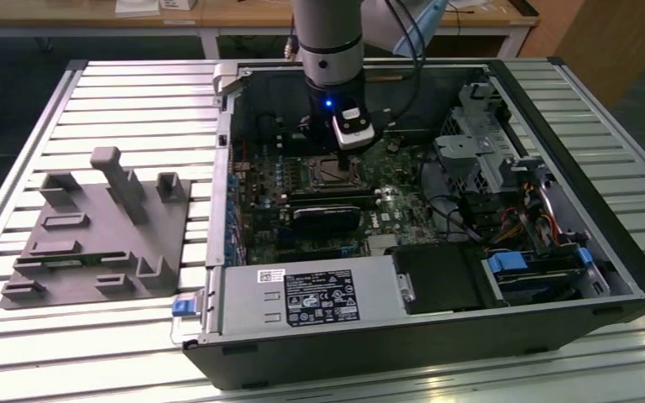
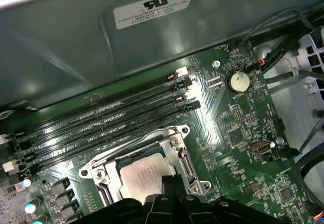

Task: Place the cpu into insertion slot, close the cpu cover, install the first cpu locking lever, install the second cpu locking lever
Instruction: 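Install the first cpu locking lever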

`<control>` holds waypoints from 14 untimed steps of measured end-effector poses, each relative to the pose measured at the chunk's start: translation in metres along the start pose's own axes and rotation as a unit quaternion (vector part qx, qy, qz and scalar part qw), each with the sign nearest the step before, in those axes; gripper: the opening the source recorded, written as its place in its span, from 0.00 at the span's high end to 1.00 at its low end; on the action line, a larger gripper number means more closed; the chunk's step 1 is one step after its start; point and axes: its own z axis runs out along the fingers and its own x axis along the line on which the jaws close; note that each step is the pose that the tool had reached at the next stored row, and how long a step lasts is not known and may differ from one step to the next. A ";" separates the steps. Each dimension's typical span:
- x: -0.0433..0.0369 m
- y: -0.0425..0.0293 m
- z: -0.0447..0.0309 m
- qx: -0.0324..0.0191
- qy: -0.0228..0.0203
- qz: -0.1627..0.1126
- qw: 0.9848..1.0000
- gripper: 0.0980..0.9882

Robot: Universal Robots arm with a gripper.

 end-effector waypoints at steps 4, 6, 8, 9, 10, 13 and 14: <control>-0.0001 0.0000 0.0001 0.001 0.002 0.000 1.000 0.99; -0.0010 0.0001 0.0005 0.006 0.017 0.000 1.000 0.99; -0.0027 0.0004 0.0010 0.012 0.033 0.000 0.999 0.99; -0.0038 0.0006 0.0013 0.014 0.039 0.000 0.999 0.99; -0.0048 0.0008 0.0015 0.016 0.042 0.000 0.999 0.99; -0.0050 0.0008 0.0015 0.016 0.043 0.000 0.999 0.99; -0.0050 0.0008 0.0015 0.016 0.043 0.000 0.999 0.99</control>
